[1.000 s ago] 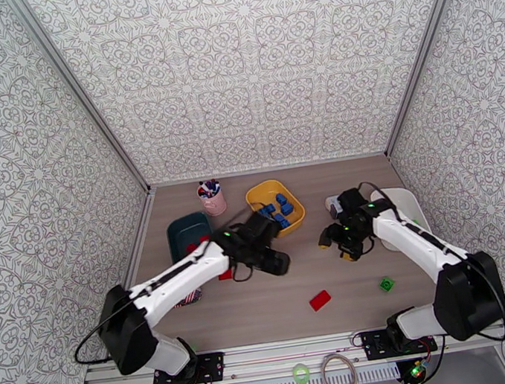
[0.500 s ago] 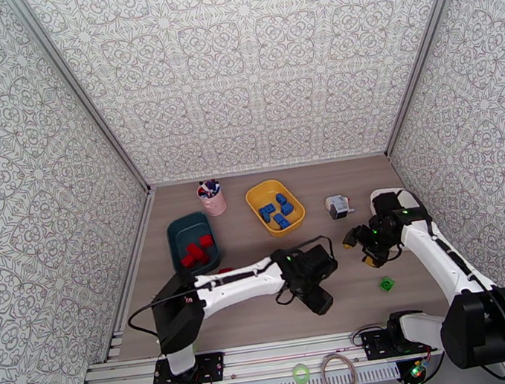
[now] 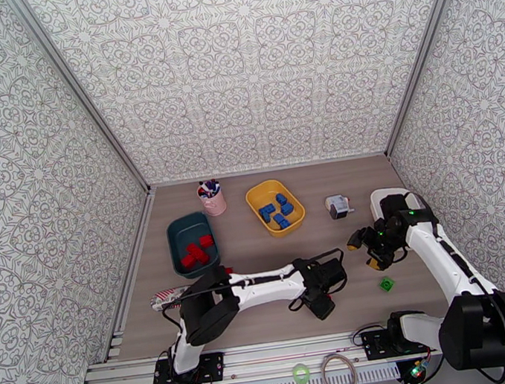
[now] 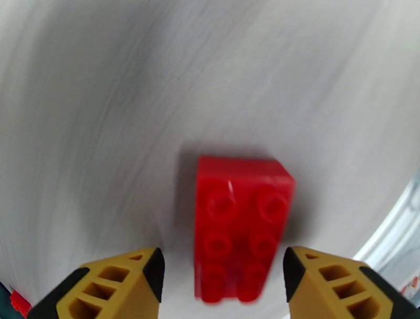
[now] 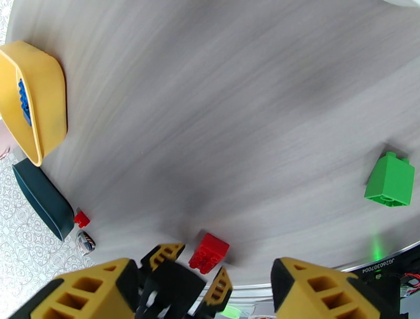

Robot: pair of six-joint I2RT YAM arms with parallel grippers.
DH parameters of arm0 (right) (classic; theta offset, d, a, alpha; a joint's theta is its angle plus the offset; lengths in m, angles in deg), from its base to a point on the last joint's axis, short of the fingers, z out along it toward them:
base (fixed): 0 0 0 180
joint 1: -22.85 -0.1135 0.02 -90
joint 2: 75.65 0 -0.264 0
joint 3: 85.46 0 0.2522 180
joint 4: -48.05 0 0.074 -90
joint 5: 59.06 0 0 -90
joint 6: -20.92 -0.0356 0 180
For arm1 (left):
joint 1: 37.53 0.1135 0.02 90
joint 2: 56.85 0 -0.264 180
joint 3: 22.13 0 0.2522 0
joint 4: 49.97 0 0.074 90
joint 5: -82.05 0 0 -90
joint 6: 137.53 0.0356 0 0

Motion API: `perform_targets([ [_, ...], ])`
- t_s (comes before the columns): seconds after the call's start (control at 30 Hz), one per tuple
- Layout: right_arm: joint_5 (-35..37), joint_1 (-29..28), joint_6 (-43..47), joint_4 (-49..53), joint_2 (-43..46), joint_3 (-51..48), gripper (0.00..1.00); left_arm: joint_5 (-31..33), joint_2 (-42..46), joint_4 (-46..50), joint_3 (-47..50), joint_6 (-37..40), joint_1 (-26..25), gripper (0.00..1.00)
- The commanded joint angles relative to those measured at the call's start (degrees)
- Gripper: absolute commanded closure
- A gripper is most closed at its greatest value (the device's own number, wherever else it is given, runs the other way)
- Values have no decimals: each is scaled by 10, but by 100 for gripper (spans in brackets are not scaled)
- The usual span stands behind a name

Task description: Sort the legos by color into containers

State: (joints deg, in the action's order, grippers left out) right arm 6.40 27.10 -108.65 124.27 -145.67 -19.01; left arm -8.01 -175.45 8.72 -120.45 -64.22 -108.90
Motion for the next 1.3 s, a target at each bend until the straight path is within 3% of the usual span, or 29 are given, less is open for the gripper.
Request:
perform_targets([
  [0.0,-12,7,8,10,13,-7,29,16,-14,12,-22,-5,-1,40],
  [0.23,-23,10,10,4,11,-4,29,39,-4,27,-28,-12,5,65],
  [0.63,-71,-9,-22,-68,0,1,29,38,99,22,2,-62,86,70],
  [0.8,-70,-88,-64,-121,-33,19,29,23,143,17,19,-88,145,71],
  [0.97,-53,-211,-101,-170,-103,77,29,-1,196,5,49,-127,232,71],
  [1.27,-32,-398,-59,-133,-300,308,32,-19,314,3,134,-221,413,70],
])
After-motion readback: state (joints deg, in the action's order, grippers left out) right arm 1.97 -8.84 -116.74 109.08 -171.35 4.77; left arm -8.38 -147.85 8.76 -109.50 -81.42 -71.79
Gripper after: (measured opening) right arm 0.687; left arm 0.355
